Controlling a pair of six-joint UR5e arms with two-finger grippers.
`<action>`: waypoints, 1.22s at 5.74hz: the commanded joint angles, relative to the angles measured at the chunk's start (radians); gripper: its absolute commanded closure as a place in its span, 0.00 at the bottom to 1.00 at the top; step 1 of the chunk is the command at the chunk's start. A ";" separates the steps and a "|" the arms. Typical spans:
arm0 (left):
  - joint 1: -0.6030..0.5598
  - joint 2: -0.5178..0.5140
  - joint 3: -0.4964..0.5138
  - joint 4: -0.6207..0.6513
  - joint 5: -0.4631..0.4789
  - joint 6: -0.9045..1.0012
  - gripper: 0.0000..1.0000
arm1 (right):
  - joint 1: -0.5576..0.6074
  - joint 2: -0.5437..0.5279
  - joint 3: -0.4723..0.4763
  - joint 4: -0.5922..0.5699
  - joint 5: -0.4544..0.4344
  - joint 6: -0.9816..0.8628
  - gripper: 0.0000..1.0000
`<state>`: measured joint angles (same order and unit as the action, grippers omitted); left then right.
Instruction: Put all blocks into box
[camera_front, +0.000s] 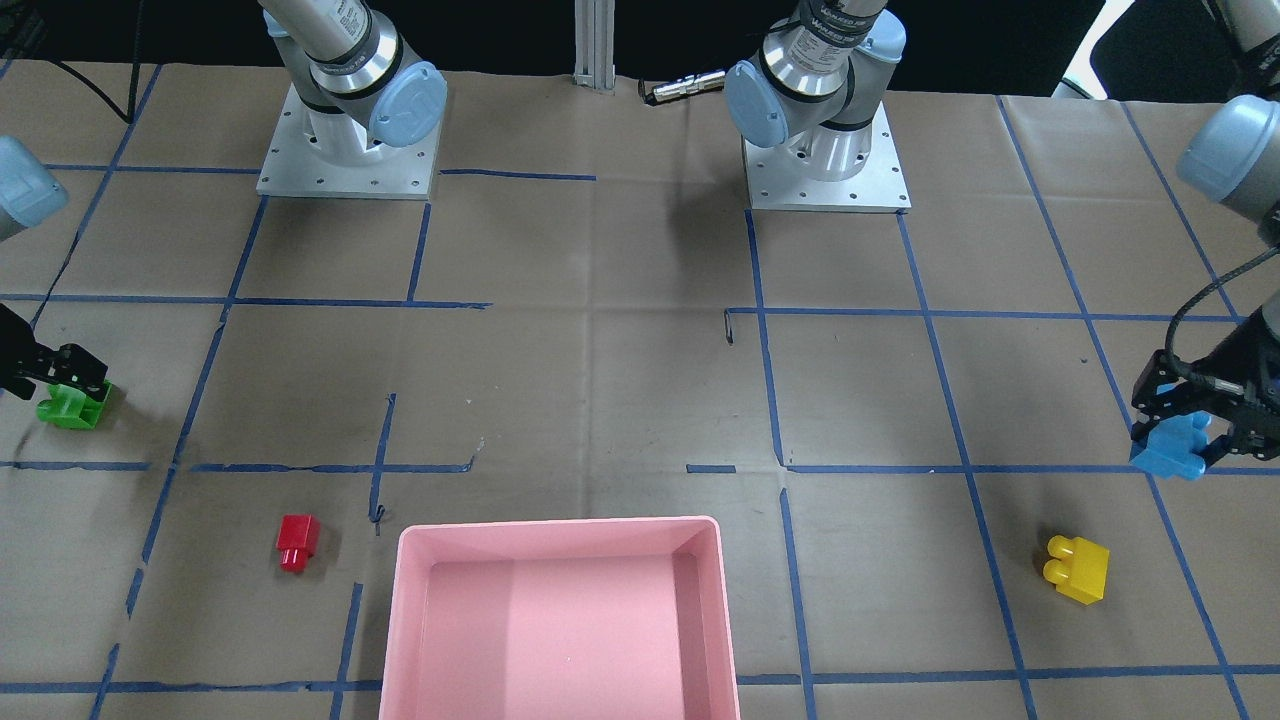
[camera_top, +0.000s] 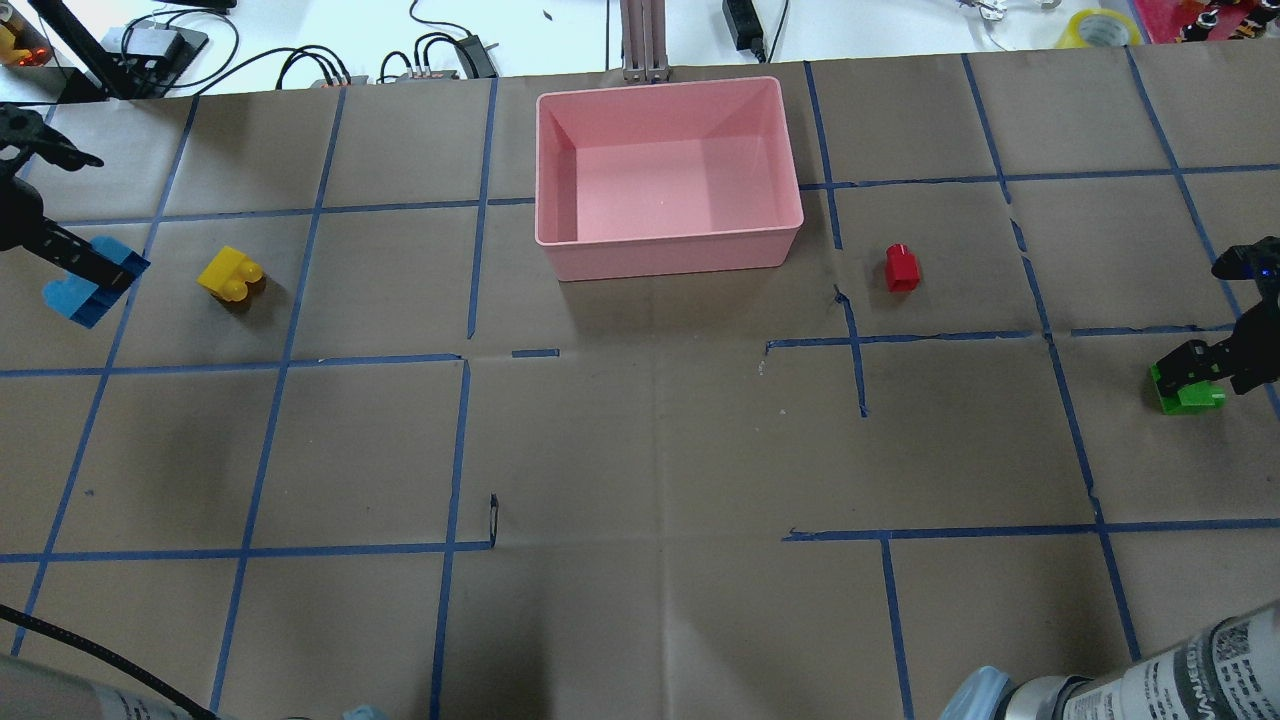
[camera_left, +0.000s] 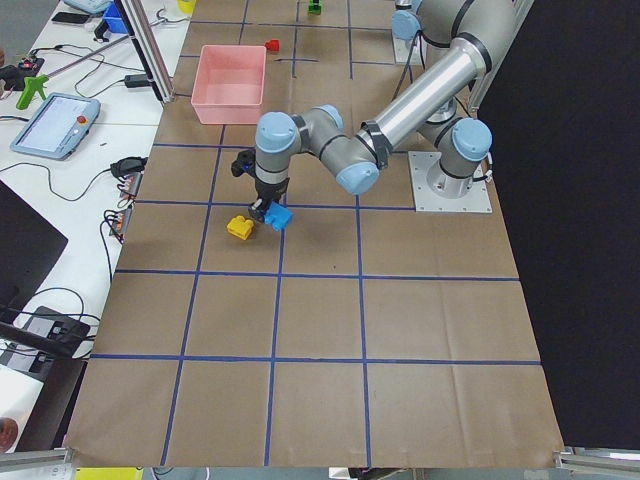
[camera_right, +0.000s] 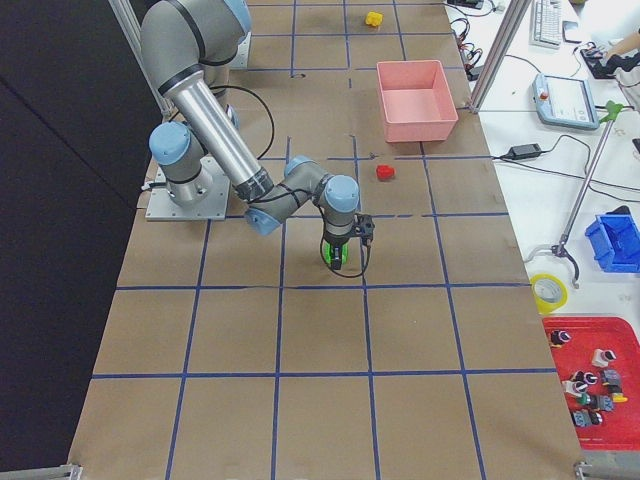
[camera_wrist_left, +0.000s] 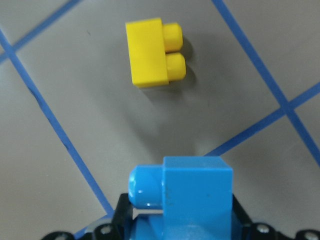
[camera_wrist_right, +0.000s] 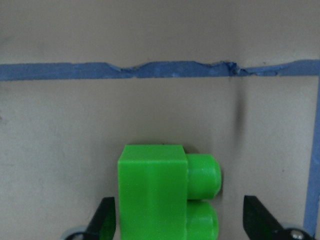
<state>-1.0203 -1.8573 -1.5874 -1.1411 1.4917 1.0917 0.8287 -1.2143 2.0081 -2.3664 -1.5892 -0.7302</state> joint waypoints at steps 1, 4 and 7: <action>-0.181 -0.028 0.183 -0.127 0.002 -0.286 0.76 | 0.001 0.001 0.000 -0.001 -0.002 0.000 0.32; -0.445 -0.124 0.362 -0.172 -0.005 -0.817 0.76 | 0.001 -0.013 -0.021 0.012 -0.002 0.006 0.71; -0.700 -0.333 0.625 -0.232 -0.010 -1.217 0.76 | 0.009 -0.059 -0.226 0.222 -0.003 0.008 0.92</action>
<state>-1.6552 -2.1283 -1.0326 -1.3671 1.4831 -0.0265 0.8340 -1.2466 1.8663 -2.2542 -1.5919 -0.7227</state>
